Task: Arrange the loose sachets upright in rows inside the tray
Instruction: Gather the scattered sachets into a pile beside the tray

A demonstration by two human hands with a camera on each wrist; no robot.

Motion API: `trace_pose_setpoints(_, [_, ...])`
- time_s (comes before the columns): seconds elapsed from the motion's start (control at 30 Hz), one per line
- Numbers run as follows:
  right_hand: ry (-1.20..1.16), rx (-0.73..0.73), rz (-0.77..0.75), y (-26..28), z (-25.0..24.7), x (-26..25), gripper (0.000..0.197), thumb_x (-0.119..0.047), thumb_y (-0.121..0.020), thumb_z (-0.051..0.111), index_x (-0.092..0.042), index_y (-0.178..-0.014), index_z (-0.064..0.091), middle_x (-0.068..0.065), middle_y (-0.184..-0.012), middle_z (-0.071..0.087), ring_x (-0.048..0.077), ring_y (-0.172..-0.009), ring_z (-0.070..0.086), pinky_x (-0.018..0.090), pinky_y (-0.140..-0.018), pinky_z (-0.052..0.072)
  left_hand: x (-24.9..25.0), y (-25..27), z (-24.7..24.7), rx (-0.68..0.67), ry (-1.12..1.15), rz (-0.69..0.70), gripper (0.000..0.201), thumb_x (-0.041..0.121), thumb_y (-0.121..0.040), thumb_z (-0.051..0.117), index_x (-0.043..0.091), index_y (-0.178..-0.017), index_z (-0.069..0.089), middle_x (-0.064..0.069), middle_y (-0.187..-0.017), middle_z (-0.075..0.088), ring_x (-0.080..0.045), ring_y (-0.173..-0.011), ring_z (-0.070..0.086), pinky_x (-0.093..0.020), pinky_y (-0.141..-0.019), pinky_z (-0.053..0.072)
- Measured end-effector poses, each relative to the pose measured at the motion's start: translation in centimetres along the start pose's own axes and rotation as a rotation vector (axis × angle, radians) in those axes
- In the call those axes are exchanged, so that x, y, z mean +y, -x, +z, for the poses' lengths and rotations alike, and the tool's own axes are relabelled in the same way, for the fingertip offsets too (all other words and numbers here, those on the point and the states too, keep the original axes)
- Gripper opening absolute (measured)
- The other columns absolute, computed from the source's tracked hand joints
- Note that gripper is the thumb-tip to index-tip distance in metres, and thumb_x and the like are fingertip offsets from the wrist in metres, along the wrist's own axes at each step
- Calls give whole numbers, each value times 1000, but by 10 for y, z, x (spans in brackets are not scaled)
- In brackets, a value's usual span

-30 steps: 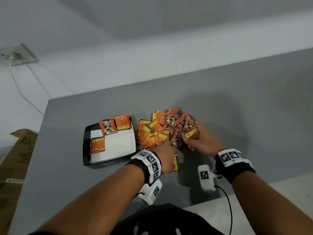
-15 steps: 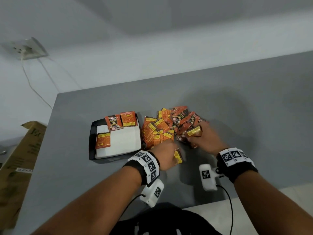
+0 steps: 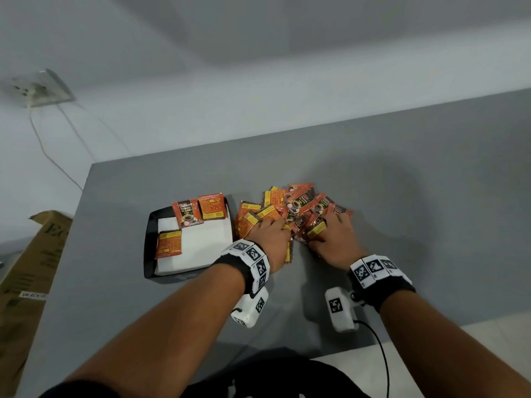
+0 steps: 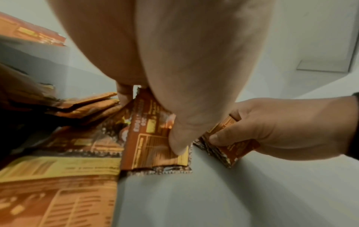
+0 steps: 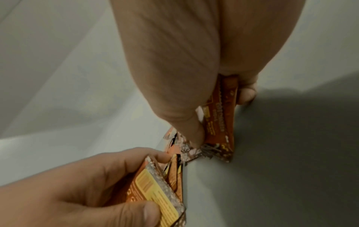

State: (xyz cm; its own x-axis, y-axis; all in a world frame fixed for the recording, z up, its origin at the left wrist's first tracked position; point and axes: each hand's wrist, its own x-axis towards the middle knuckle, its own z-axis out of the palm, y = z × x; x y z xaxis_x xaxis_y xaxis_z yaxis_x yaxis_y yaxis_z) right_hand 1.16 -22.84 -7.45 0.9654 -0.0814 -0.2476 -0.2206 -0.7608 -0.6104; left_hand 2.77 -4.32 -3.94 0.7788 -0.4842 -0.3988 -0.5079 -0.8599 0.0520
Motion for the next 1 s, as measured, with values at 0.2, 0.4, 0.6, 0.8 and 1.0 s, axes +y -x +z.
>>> trace_pose_setpoints(0.2, [-187, -77, -29, 7, -15, 4, 61, -11, -84, 76, -16, -136, 45, -7, -116, 55, 17, -111, 55, 29, -95, 41, -5, -3, 2, 65, -37, 49, 57, 24, -84, 69, 18, -137, 52, -8, -147, 38, -30, -137, 30, -49, -112, 33])
trace_pose_setpoints(0.4, [-274, -82, 39, 9, -23, 8, 46, -11, -86, 72, -24, -123, 48, -6, -107, 61, 19, -107, 60, 32, -93, 44, -9, -7, -2, 5, -9, -7, 54, 28, -81, 69, 18, -132, 56, -12, -146, 40, -33, -137, 34, -49, -110, 36])
trace_pose_setpoints(0.6, [-249, -79, 40, 12, -24, 5, 39, -10, -86, 72, -23, -115, 49, -7, -100, 59, 14, -96, 57, 28, -86, 41, -5, -9, 2, 59, 28, 14, 37, 15, -81, 71, 9, -117, 65, -14, -138, 42, -33, -121, 51, -43, -99, 48])
trace_pose_setpoints(0.8, [-246, -88, 73, 8, -17, 10, 48, -15, -85, 74, -18, -126, 51, 1, -113, 63, 20, -104, 61, 35, -93, 47, -6, -12, 1, 52, 31, -35, 38, 24, -85, 68, 13, -120, 64, -14, -136, 48, -37, -138, 29, -45, -112, 35])
trace_pose_setpoints(1.0, [-258, -72, 21, 9, -18, 10, 35, -12, -87, 69, -28, -113, 53, -6, -105, 65, 15, -100, 63, 32, -89, 48, -5, -10, 1, 129, 150, -38, 30, 16, -87, 69, 13, -117, 64, -7, -123, 54, -28, -108, 59, -38, -90, 53])
